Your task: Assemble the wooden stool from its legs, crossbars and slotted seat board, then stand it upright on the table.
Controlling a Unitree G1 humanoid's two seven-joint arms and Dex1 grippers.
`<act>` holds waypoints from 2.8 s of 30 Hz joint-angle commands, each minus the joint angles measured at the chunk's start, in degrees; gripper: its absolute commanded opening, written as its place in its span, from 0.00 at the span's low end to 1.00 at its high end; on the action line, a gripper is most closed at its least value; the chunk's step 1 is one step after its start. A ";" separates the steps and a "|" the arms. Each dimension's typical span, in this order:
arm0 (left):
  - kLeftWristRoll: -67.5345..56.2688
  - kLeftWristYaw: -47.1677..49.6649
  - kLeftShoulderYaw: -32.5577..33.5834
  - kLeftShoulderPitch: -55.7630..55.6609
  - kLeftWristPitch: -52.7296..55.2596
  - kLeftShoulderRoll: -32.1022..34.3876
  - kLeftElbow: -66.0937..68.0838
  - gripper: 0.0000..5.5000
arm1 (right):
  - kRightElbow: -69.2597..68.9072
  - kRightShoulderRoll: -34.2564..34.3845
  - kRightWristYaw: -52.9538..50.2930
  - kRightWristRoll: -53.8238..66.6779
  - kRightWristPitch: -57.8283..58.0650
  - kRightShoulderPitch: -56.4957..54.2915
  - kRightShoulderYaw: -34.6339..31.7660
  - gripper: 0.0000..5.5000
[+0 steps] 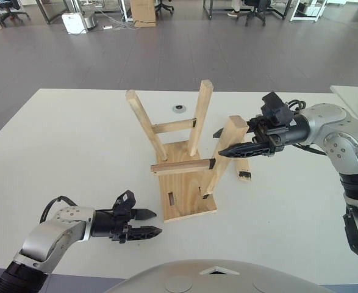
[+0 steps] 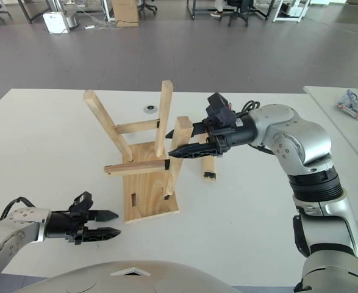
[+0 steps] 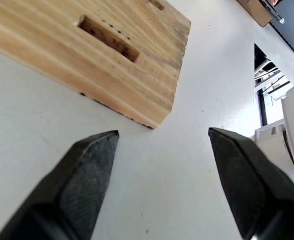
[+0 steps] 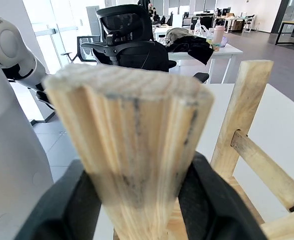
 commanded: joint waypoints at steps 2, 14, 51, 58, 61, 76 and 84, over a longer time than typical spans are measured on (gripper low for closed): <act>4.50 2.28 -1.38 1.43 0.79 1.33 3.40 0.60 | 0.79 2.15 1.04 -2.14 -2.10 -0.08 0.74 0.37; 6.80 -0.37 -5.26 0.58 -5.50 1.39 9.67 0.60 | 1.72 -0.09 4.18 -5.39 -3.03 1.31 -0.39 0.37; 4.54 1.98 -3.65 0.28 -2.99 -0.36 5.95 0.60 | 0.10 0.75 1.48 -12.05 -8.05 14.45 6.07 0.37; 5.19 2.63 -3.87 0.97 -4.11 -1.36 6.70 0.60 | -0.85 -3.80 4.02 -11.59 -5.17 14.18 6.54 0.58; 5.74 2.91 -4.01 2.76 -5.35 -1.98 7.83 0.60 | 3.91 -9.45 7.39 -17.46 -10.11 15.68 6.80 0.65; 8.08 0.90 -4.20 3.83 -12.81 -3.98 19.56 0.60 | 23.03 14.09 -45.86 -34.17 5.13 8.43 -4.68 0.65; 9.68 1.31 -6.67 2.44 -15.93 -5.32 23.67 0.60 | 22.97 26.89 -60.98 -31.65 15.65 10.53 -13.10 0.72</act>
